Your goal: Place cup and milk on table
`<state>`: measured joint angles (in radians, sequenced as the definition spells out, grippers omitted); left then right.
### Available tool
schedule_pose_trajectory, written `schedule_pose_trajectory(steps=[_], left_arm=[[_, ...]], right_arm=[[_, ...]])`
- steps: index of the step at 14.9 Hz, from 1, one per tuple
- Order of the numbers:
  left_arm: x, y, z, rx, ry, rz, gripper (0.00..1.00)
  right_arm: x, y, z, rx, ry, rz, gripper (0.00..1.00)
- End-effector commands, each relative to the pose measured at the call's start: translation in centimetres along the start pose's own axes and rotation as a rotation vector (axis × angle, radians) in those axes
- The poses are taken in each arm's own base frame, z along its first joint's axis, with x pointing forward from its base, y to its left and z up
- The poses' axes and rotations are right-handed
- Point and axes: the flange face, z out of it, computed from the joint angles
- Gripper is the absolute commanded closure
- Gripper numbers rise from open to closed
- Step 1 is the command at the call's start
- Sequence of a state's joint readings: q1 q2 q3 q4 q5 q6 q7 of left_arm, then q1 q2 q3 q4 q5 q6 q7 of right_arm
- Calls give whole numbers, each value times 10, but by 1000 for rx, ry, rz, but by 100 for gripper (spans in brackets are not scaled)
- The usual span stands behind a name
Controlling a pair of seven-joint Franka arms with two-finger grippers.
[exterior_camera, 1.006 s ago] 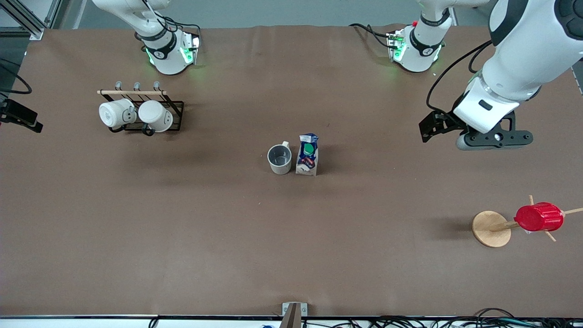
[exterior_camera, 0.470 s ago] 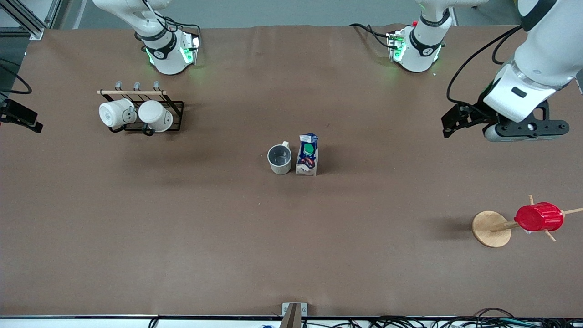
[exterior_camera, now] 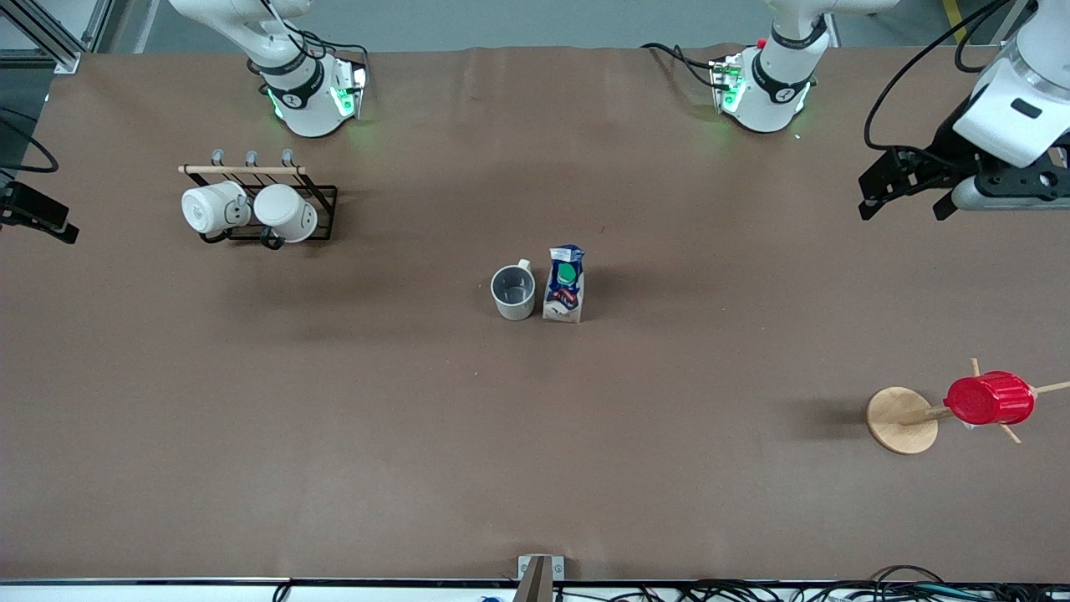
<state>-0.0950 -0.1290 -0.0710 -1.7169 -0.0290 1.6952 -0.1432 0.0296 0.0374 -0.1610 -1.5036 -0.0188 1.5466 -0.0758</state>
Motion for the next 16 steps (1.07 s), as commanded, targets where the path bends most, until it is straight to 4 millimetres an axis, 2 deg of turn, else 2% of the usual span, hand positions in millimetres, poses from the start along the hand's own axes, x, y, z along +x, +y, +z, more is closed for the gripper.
schedule_pose_trajectory(steps=[1, 4, 5, 9, 16], left_arm=[[-9, -1, 5, -12, -41, 38, 2], [29, 9, 11, -6, -55, 43, 2], [33, 9, 11, -5, -62, 42, 2], [29, 1, 19, 3, -78, 16, 2], [21, 0, 18, 25, -58, -10, 2]], right_arm=[[0, -1, -1, 18, 0, 16, 0], [1, 0, -1, 16, 6, 16, 0], [1, 1, -1, 16, 6, 19, 0], [0, 8, 1, 18, 1, 30, 0], [0, -2, 1, 18, 3, 13, 0]])
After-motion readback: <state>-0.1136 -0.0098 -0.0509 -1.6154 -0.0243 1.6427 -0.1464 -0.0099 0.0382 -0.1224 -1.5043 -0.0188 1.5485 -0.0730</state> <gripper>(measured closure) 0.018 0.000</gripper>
